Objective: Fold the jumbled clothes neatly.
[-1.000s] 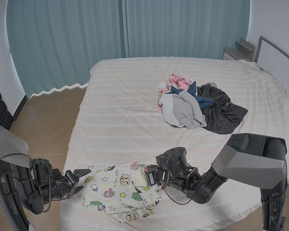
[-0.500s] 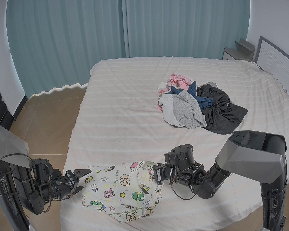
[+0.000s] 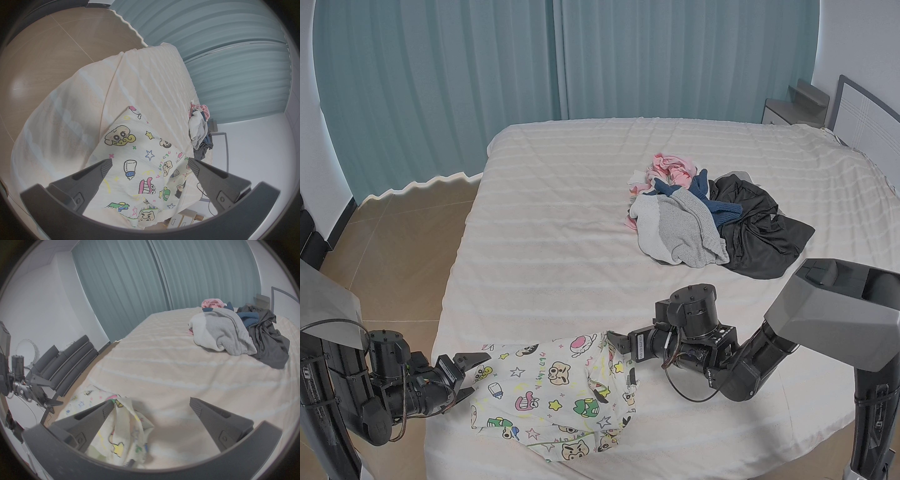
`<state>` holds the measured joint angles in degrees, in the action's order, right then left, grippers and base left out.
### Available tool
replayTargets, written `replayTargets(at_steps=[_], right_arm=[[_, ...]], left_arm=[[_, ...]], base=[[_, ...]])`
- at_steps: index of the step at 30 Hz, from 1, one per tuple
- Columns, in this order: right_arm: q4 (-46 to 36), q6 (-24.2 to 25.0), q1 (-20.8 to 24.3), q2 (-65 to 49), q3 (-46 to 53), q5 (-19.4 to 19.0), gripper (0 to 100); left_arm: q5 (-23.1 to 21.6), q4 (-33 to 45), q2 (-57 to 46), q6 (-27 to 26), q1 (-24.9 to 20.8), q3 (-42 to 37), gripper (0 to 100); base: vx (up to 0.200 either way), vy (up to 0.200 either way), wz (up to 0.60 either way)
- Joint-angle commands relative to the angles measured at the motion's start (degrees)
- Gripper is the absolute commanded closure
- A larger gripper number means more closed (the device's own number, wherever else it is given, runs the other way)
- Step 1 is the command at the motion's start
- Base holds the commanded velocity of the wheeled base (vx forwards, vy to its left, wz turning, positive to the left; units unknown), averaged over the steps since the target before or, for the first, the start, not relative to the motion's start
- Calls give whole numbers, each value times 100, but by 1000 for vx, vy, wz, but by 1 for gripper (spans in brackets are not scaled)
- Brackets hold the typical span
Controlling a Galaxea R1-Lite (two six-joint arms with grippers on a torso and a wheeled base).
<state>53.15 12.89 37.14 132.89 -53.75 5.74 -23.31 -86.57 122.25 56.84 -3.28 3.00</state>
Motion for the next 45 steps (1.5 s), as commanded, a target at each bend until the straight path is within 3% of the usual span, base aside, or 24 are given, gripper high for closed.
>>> replayTargets(at_steps=[1, 7, 15, 24, 37, 45], right_arm=[[-33, 126, 276, -431, 40, -3, 0], [-156, 197, 812, -536, 110, 6, 0], [-789, 197, 1005, -272, 31, 50, 0], [-1140, 74, 750, 97, -22, 612, 0], [-1096, 74, 495, -351, 972, 630, 0], [-1088, 109, 205, -220, 1077, 621, 0]], left_arm=[[2, -1, 10, 2, -6, -1, 0], [2, -1, 10, 2, -15, -1, 0], [2, -1, 10, 2, -15, -1, 0], [19, -1, 27, -7, -15, -1, 0], [19, -1, 36, -7, -15, 8, 0], [142, -1, 45, -7, -6, 8, 0]], base=[[0, 0, 0], [0, 0, 0], [0, 0, 0], [0, 0, 0], [0, 0, 0], [0, 0, 0]])
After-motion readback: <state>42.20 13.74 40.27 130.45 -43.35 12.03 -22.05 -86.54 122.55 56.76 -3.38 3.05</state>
